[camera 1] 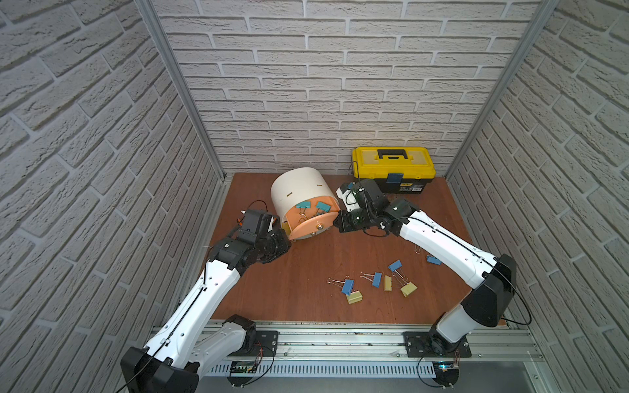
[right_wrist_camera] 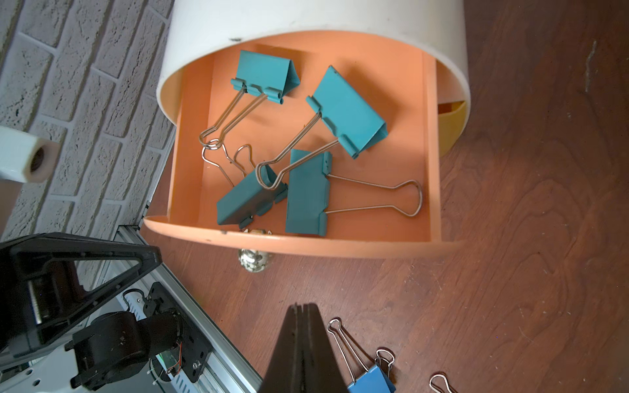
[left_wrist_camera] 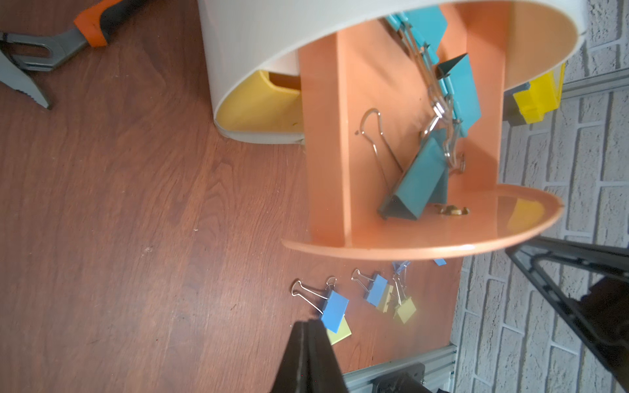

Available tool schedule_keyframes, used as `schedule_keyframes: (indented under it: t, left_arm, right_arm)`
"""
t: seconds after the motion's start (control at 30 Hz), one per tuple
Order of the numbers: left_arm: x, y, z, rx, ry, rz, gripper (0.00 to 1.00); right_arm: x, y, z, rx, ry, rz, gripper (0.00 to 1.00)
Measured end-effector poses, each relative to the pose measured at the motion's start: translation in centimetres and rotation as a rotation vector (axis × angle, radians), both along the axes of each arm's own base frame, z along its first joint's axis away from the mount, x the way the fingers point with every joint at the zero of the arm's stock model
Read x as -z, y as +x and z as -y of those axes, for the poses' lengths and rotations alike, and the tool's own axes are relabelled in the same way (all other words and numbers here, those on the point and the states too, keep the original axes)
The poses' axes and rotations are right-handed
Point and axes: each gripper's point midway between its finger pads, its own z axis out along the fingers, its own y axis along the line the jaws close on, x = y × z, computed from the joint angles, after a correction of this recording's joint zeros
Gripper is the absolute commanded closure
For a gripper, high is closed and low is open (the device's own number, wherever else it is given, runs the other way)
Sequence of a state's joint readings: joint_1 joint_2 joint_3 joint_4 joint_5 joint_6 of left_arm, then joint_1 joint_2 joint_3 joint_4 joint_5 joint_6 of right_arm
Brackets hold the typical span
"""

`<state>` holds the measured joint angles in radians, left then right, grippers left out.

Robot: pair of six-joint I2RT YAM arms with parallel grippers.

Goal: Put the binder clips in the drawer according to color
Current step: Close the drawer in the storage box.

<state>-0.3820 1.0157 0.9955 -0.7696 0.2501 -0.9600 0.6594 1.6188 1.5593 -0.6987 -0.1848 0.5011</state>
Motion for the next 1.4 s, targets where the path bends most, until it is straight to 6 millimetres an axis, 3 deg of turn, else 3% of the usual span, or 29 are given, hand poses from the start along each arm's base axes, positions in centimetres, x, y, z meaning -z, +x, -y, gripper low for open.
schedule_keyframes:
  t: [0.37, 0.97, 1.4]
  left_arm:
    - [1.1, 1.7, 1.3, 0.017, -0.018, -0.027, 1.00]
    - [0.3, 3.8, 1.6, 0.012, -0.054, -0.022, 1.00]
    - [-0.9, 5.6, 1.9, 0.024, -0.073, -0.005, 1.00]
  right_arm:
    - [-0.3, 0.4, -0.2, 0.012, 0.012, 0.016, 0.98]
    - [1.1, 1.4, -0.9, 0.010, -0.006, -0.007, 0.98]
    - [0.0, 3.8, -2.2, 0.020, 0.019, 0.021, 0.98]
